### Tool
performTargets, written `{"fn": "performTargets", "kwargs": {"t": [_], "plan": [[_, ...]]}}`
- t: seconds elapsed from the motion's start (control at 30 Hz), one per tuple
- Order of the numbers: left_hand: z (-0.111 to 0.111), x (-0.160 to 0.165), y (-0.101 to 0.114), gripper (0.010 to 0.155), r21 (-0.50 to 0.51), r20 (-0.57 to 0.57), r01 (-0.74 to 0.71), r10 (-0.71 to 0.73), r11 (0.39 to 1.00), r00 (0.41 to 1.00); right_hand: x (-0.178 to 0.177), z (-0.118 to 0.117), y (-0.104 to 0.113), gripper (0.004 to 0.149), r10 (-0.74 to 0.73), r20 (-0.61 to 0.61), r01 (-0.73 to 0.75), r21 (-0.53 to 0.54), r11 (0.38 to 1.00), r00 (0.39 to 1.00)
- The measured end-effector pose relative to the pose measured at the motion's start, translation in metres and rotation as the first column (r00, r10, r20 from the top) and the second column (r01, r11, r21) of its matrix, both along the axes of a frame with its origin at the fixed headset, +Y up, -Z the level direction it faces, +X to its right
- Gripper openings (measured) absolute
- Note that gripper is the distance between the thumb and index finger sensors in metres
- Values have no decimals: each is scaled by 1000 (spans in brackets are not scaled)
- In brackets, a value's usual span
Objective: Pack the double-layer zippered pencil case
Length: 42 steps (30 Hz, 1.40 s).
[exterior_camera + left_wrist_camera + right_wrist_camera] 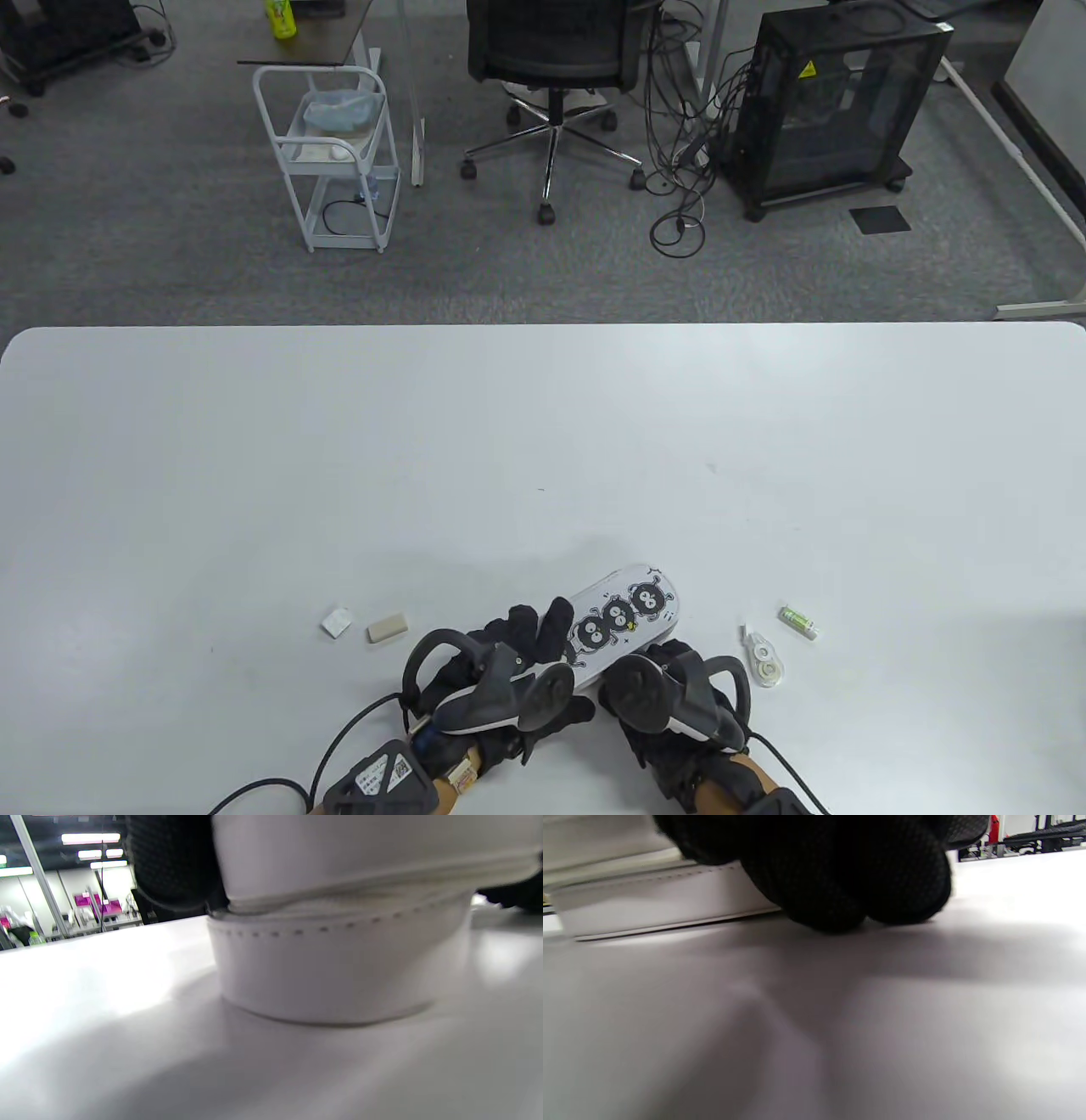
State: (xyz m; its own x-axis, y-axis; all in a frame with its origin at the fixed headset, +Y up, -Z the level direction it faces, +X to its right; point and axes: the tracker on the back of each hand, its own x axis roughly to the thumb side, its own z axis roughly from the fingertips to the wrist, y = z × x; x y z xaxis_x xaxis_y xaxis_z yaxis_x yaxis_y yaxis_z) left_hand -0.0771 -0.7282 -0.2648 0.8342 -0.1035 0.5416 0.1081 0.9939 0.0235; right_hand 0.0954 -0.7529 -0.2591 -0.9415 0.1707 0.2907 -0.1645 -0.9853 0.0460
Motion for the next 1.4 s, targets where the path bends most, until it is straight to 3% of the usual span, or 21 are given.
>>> {"fn": "performTargets", "kwargs": {"t": [0.07, 0.17, 0.23, 0.3, 0.4, 0.57, 0.67, 0.77, 0.87, 1.07, 1.17, 1.27, 1.33, 1.4], "plan": [[4, 2, 7, 92, 7, 34, -25, 25, 1000, 999, 9, -4, 0, 48, 66, 39, -68, 31, 997, 997], [9, 2, 16, 63, 35, 78, -139, 136, 990, 988, 24, -10, 3, 46, 102, 86, -109, 77, 991, 991], [9, 2, 17, 57, 169, 8, -100, 100, 981, 995, 34, -14, 1, 46, 36, 123, -38, 17, 999, 992], [1, 2, 13, 68, 298, 3, 74, -78, 952, 997, 37, -15, 1, 45, 3, 131, -6, 18, 1000, 991], [-3, 3, 6, 100, 270, 76, 101, -126, 957, 989, 34, -16, 2, 45, 23, 103, -25, 25, 999, 994], [4, 14, 4, 116, 263, 266, 113, -185, 958, 946, 23, -19, 2, 46, 31, 22, -31, 12, 999, 999], [15, 30, -5, 119, 156, 427, 104, -162, 982, 889, 12, -18, 2, 46, 40, -49, -40, 7, 999, 998], [17, 34, -10, 118, 112, 471, 108, -149, 988, 869, 11, -18, 2, 46, 42, -125, -42, 5, 999, 991], [10, 34, -9, 120, 26, 469, 119, -117, 993, 876, 10, -18, 1, 46, 36, -132, -38, -12, 999, 991], [7, 30, -8, 115, 35, 409, 172, -171, 985, 896, 11, -10, 5, 45, 143, -190, -125, 102, 987, 971], [-4, 16, -6, 111, 52, 262, 203, -209, 978, 942, 25, -11, 6, 44, 150, -157, -133, 115, 984, 976], [-20, -11, -3, 106, -30, 87, 202, -199, 979, 976, 46, -17, 8, 44, 140, -76, -132, 98, 986, 987], [-24, -23, -2, 104, -94, 101, 148, -138, 985, 985, 49, -19, 10, 44, 14, -52, -10, 70, 998, 999], [-22, -29, -1, 102, -111, 77, 100, -92, 989, 993, 46, -18, 11, 44, 72, -39, -69, 93, 993, 997]]}}
